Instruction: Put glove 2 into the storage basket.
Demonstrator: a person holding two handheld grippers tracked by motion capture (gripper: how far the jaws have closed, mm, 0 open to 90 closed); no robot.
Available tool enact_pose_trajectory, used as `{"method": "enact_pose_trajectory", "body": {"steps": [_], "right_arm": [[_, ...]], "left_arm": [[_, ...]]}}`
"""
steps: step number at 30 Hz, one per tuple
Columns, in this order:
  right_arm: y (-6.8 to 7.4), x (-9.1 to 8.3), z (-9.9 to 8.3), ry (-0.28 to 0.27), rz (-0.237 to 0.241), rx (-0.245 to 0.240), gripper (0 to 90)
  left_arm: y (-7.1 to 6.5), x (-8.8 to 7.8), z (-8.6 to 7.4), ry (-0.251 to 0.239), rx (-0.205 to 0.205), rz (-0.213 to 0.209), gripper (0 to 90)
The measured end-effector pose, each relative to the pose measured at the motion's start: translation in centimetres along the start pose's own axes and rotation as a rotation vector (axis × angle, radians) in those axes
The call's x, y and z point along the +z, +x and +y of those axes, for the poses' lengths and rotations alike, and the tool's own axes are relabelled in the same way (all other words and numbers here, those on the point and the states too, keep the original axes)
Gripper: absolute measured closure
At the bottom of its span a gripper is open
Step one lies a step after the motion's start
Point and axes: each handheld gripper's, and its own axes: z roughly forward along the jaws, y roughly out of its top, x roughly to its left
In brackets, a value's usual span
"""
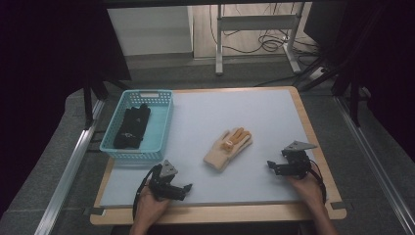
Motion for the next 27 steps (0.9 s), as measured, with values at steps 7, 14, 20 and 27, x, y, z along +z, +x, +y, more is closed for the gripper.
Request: {"method": "enact_pose_trajectory", "body": {"steps": [7,14,20,27], "right_arm": [[0.1,0.0,-0.1,-0.002,-0.008,-0.010,20.9],[0.1,0.0,-0.1,-0.002,-0.010,-0.011,20.6],[0.1,0.0,-0.1,-0.002,-0.012,-0.011,20.4],[0.1,0.0,-0.1,-0.002,-0.011,-0.011,20.4]], "left_arm": [[0.1,0.1,0.5,0.027,0.009,-0.016,1.3],[0.2,0.7,2.2,0.019,-0.025,-0.069,1.4],[-0.4,2.0,6.4,0.020,0.007,-0.107,0.6],[-0.7,3.9,10.4,0.040,0.019,-0.142,0.0]]}}
